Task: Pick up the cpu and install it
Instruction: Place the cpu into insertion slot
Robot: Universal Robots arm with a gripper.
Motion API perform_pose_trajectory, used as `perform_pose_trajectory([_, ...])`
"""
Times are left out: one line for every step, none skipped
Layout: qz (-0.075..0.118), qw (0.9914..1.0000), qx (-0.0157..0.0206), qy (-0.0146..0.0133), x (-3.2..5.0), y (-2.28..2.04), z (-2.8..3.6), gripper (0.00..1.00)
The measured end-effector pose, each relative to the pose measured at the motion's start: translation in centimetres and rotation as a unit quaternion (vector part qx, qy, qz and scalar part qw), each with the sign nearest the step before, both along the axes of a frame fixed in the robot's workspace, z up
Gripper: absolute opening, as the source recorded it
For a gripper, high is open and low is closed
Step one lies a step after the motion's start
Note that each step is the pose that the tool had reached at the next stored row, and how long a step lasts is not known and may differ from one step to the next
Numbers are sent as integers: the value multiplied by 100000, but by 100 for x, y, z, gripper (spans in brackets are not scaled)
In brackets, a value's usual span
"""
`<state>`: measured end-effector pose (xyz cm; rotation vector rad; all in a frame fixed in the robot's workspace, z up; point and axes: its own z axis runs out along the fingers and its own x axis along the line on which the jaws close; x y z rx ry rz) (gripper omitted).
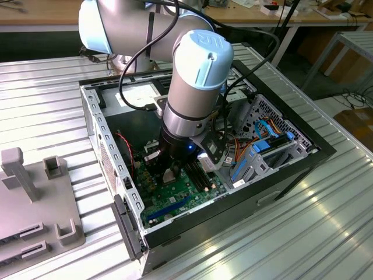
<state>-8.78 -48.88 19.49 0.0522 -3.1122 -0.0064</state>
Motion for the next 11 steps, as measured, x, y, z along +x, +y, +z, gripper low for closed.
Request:
perform_pose_trajectory([0, 100000, 26, 2, 0, 0, -6, 47])
perform_pose_trajectory([-3, 100000, 33, -1, 0, 1, -10, 47])
perform_pose_trajectory([-1, 100000, 40, -4, 0, 1, -11, 47])
perform_pose_trajectory([-1, 100000, 47, -7, 0, 1, -12, 47])
perform_pose_trajectory([-1, 100000, 44, -6, 0, 1, -12, 47])
perform_pose_trajectory([-4, 100000, 44, -7, 0, 1, -12, 47])
perform_pose_trajectory([0, 100000, 43, -4, 0, 1, -12, 47])
perform_pose_trajectory([-1, 100000, 43, -2, 0, 1, -12, 47])
perform_pose_trajectory([-1, 100000, 42, -4, 0, 1, -12, 47])
perform_pose_trajectory([3, 100000, 45, -7, 1, 1, -13, 47])
perform_pose_trajectory([0, 100000, 45, -4, 0, 1, -13, 47])
